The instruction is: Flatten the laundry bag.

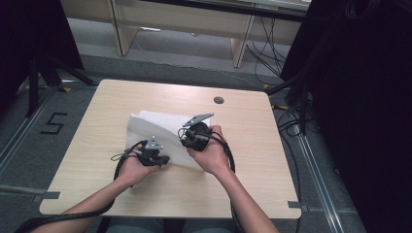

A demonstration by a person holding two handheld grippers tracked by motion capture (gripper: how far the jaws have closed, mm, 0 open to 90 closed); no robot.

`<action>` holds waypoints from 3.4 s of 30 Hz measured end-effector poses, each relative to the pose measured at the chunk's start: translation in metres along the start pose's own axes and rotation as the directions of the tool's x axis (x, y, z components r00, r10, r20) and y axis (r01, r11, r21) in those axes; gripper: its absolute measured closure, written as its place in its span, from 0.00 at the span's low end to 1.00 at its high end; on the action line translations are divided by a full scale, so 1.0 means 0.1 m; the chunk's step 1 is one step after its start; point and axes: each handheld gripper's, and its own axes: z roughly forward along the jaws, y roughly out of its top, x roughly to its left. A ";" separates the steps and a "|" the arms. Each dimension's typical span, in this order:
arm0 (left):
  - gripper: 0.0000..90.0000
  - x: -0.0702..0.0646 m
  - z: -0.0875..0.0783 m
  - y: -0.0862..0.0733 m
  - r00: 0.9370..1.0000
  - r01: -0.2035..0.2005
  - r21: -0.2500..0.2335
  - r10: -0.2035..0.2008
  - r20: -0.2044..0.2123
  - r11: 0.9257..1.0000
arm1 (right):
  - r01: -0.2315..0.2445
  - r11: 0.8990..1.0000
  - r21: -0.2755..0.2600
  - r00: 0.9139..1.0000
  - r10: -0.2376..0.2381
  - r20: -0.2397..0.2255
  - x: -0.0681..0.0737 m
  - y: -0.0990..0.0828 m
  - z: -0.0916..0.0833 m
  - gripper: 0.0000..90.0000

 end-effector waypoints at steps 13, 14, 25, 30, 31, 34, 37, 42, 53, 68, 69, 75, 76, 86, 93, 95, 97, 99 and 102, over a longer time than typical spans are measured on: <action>0.94 0.16 -0.46 -0.06 1.000 0.012 -0.014 -0.012 0.009 1.000 | 0.021 0.999 0.034 0.999 -0.020 -0.031 0.12 -0.12 0.05 0.99; 0.94 0.17 -0.52 -0.08 0.999 0.032 -0.025 -0.032 0.006 0.999 | 0.023 1.000 0.019 0.999 -0.023 -0.030 0.13 -0.14 0.08 0.99; 0.91 0.39 -1.15 -0.45 0.993 0.086 -0.099 -0.094 -0.076 0.991 | 0.055 0.997 0.047 0.998 -0.054 -0.030 0.20 -0.24 0.11 0.98; 0.87 0.52 -1.29 -0.61 0.975 0.184 -0.126 -0.197 -0.098 0.975 | 0.061 0.997 0.050 0.997 -0.059 -0.047 0.24 -0.29 0.13 0.98; 0.87 0.54 -1.31 -0.63 0.974 0.189 -0.129 -0.203 -0.104 0.973 | 0.052 0.997 0.055 0.997 -0.049 -0.060 0.26 -0.31 0.14 0.98; 0.86 0.61 -1.37 -0.64 0.962 0.218 -0.154 -0.238 -0.131 0.964 | 0.067 0.996 0.063 0.996 -0.062 -0.071 0.27 -0.33 0.17 0.98; 0.85 0.64 -1.39 -0.64 0.958 0.221 -0.163 -0.245 -0.150 0.962 | 0.073 0.995 0.071 0.995 -0.068 -0.075 0.28 -0.33 0.18 0.98; 0.83 0.68 -1.36 -0.67 0.953 0.241 -0.161 -0.265 -0.147 0.957 | 0.082 0.993 0.084 0.993 -0.074 -0.094 0.32 -0.36 0.19 0.98; 0.81 0.72 -1.34 -0.67 0.951 0.244 -0.159 -0.268 -0.152 0.957 | 0.106 0.989 0.107 0.990 -0.095 -0.106 0.36 -0.48 0.25 0.98; 0.78 0.71 -1.30 -0.67 0.954 0.241 -0.151 -0.262 -0.145 0.959 | 0.113 0.971 0.212 0.985 -0.082 -0.151 0.46 -0.67 0.40 0.97; 0.77 0.71 -1.30 -0.67 0.959 0.223 -0.145 -0.243 -0.143 0.964 | 0.122 0.970 0.210 0.984 -0.090 -0.156 0.45 -0.68 0.41 0.97; 0.71 0.65 -1.25 -0.64 0.973 0.173 -0.167 -0.195 -0.122 0.971 | 0.113 0.965 0.236 0.985 -0.077 -0.157 0.43 -0.72 0.45 0.97; 0.67 0.61 -1.23 -0.62 0.978 0.157 -0.186 -0.179 -0.107 0.970 | 0.096 0.963 0.252 0.987 -0.059 -0.153 0.43 -0.74 0.46 0.97; 0.56 0.46 -1.09 -0.55 0.997 0.055 -0.150 -0.061 -0.037 0.987 | 0.067 0.963 0.263 0.988 -0.028 -0.151 0.41 -0.78 0.53 0.97; 0.55 0.31 -1.06 -0.48 1.000 -0.009 -0.174 0.010 0.002 0.985 | 0.020 0.960 0.278 0.993 0.013 -0.118 0.40 -0.79 0.58 0.96; 0.56 0.28 -1.05 -0.46 1.000 -0.022 -0.173 0.024 0.007 0.985 | 0.021 0.960 0.279 0.993 0.012 -0.118 0.41 -0.79 0.59 0.96; 0.58 0.19 -1.00 -0.44 0.998 -0.044 -0.159 0.051 0.040 0.986 | 0.018 0.960 0.281 0.992 0.017 -0.123 0.42 -0.80 0.59 0.94; 0.59 0.15 -0.96 -0.44 0.996 -0.063 -0.147 0.073 0.059 0.987 | 0.044 0.960 0.278 0.991 -0.006 -0.136 0.42 -0.80 0.58 0.90; 0.62 0.11 -0.94 -0.45 0.994 -0.070 -0.119 0.079 0.073 0.990 | 0.045 0.959 0.279 0.988 -0.002 -0.152 0.46 -0.81 0.52 0.81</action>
